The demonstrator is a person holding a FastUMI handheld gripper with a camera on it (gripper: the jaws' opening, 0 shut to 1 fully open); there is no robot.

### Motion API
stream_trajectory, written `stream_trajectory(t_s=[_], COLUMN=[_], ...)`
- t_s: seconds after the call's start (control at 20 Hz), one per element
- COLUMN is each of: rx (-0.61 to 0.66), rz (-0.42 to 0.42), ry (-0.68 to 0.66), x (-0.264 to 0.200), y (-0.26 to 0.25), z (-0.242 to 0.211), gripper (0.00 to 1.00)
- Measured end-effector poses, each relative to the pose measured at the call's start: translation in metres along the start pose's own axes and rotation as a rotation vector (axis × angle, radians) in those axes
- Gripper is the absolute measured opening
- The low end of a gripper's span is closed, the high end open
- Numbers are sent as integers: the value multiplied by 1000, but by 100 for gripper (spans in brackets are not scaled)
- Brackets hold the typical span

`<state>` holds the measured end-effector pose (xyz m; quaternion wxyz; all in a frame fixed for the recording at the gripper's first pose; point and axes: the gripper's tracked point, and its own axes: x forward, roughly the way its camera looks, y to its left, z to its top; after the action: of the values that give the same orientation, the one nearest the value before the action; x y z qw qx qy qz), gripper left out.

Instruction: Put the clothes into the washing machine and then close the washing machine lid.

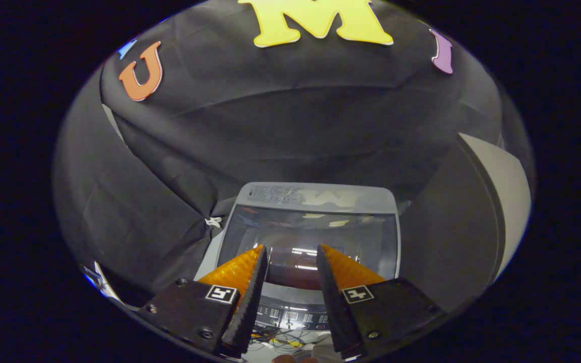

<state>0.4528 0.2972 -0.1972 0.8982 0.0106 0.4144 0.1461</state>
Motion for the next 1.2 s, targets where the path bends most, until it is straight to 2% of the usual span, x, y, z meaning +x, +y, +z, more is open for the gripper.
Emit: stream_trajectory(t_s=[0.25, 0.55, 0.95, 1.2], rx=[-85, -176, -212, -158], rz=[-21, -34, -24, 18], ry=[-120, -302, -464, -552], x=[-58, -171, -296, -367], y=[-4, -13, -46, -75], z=[34, 57, 16, -31], gripper=[62, 63, 63, 63])
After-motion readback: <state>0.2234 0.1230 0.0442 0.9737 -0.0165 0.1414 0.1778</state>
